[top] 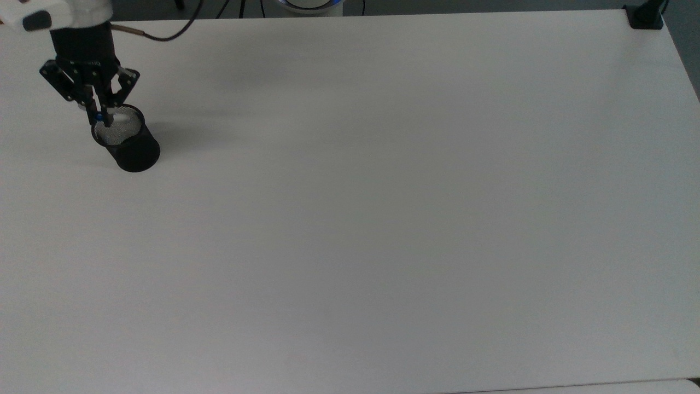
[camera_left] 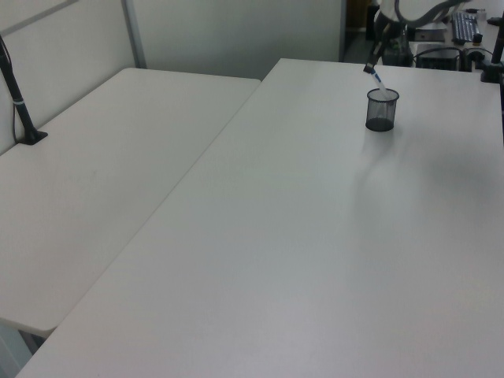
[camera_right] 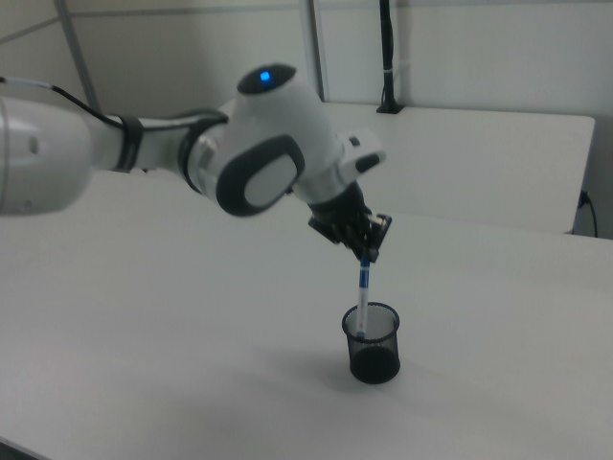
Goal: Remove the marker
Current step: 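Lift the marker up out of the mesh cup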
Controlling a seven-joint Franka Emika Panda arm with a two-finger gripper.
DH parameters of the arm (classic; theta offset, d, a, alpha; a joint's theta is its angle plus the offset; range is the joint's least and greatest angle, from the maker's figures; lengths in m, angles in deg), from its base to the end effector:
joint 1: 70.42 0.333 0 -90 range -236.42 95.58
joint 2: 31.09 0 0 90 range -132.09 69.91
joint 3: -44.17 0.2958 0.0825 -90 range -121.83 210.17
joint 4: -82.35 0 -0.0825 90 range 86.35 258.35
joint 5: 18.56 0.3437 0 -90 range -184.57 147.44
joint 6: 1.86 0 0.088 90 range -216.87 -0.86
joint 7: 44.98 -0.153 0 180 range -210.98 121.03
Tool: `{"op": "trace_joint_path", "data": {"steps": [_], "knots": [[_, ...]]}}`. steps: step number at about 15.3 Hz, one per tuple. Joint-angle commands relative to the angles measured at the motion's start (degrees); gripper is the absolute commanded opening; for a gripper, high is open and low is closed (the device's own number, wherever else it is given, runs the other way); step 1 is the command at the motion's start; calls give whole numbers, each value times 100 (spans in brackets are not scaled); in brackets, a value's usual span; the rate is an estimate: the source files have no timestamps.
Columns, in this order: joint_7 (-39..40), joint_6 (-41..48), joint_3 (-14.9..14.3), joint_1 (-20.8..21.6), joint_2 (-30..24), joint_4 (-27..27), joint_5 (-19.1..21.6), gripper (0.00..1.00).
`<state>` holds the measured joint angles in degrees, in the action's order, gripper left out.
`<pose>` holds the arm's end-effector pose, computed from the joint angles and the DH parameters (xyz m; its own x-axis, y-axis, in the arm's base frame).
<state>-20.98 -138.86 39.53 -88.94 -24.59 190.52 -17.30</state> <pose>0.5541 -0.2346 0.4412 0.9356 0.0301 0.3518 -0.0226 -0.9892 0.1448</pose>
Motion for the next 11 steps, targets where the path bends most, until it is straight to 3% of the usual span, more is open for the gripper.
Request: {"op": "trace_joint_path", "data": {"steps": [1,4,6,11], "knots": [[-53,673,-20,-3,-587,-138,190,0],[-53,1208,7,49,-737,-278,401,0],[-105,1639,277,67,-659,-279,419,0],[-1177,2019,876,155,-185,-218,428,0]]}}
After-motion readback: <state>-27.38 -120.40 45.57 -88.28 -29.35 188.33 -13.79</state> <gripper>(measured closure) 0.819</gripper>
